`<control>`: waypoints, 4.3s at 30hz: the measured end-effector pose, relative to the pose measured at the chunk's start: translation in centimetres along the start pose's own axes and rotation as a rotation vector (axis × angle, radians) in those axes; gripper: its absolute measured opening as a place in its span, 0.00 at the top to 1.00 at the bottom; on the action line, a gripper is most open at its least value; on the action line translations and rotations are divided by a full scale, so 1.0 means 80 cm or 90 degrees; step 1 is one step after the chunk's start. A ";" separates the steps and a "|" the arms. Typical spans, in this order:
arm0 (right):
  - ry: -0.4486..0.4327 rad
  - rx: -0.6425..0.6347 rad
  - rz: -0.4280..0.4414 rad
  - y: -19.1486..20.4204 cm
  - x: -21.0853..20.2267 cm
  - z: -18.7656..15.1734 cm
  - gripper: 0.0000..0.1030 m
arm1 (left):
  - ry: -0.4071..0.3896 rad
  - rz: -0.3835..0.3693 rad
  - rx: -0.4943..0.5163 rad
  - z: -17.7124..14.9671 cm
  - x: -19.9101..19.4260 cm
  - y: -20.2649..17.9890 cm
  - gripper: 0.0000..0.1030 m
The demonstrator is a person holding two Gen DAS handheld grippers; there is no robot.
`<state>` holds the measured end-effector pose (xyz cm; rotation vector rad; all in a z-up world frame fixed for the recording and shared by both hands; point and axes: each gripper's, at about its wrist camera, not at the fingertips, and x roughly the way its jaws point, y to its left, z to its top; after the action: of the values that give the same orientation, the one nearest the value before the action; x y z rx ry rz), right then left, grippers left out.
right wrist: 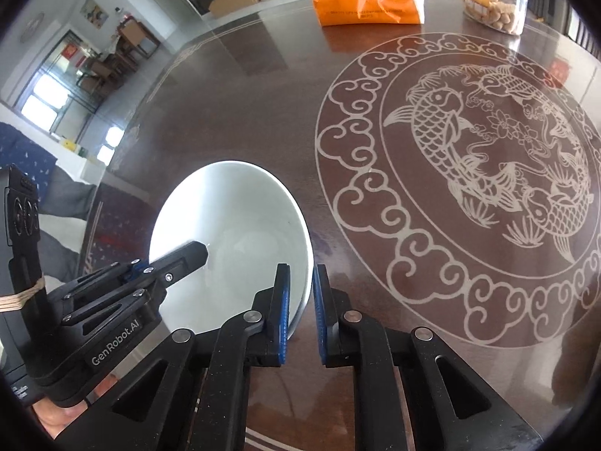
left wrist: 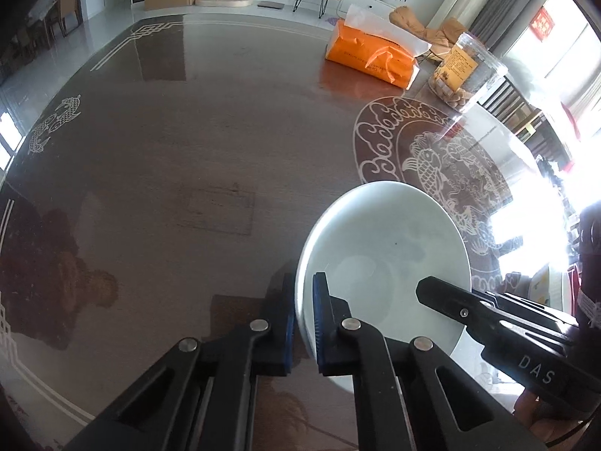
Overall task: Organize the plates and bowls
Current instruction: 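Carry the plain white bowl with both tools over the bowl stack, then lower the plain bowl into the black-rimmed bowl and open both tools, then pull both tools back and move them toward the bowl stack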
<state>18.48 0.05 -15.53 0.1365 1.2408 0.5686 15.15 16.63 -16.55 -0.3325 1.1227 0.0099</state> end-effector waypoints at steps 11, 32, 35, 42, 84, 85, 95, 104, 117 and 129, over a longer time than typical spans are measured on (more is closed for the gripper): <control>-0.120 0.086 -0.008 -0.076 -0.165 -0.032 0.87 | -0.050 -0.075 0.131 0.000 -0.067 -0.175 0.93; -0.180 0.311 -0.153 -0.364 -0.312 -0.112 0.86 | 0.039 -0.130 0.320 -0.060 0.041 -0.492 0.93; -0.172 0.324 -0.149 -0.374 -0.300 -0.118 0.87 | 0.034 -0.096 0.344 -0.071 0.054 -0.499 0.92; -0.160 0.331 -0.151 -0.387 -0.284 -0.127 0.89 | 0.020 -0.034 0.403 -0.083 0.067 -0.517 0.92; -0.120 0.366 -0.065 -0.408 -0.296 -0.106 0.44 | -0.073 -0.053 0.309 -0.071 0.001 -0.419 0.91; -0.114 0.361 -0.072 -0.407 -0.294 -0.103 0.44 | -0.072 -0.053 0.310 -0.072 0.002 -0.419 0.91; -0.120 0.166 -0.273 -0.352 -0.280 -0.086 0.42 | -0.069 -0.054 0.312 -0.081 0.001 -0.411 0.91; -0.338 0.131 -0.369 -0.275 -0.363 -0.151 0.34 | -0.185 -0.045 0.305 -0.104 -0.079 -0.402 0.90; -0.492 0.190 -0.395 -0.232 -0.400 -0.278 0.28 | -0.331 -0.076 0.295 -0.145 -0.176 -0.393 0.16; -0.694 0.175 -0.413 -0.199 -0.458 -0.328 0.18 | -0.254 -0.117 0.314 -0.157 -0.155 -0.391 0.16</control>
<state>-7.87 -36.42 0.63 0.2213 0.2337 -0.2621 4.11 -14.49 -2.45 0.0130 0.6651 -0.3449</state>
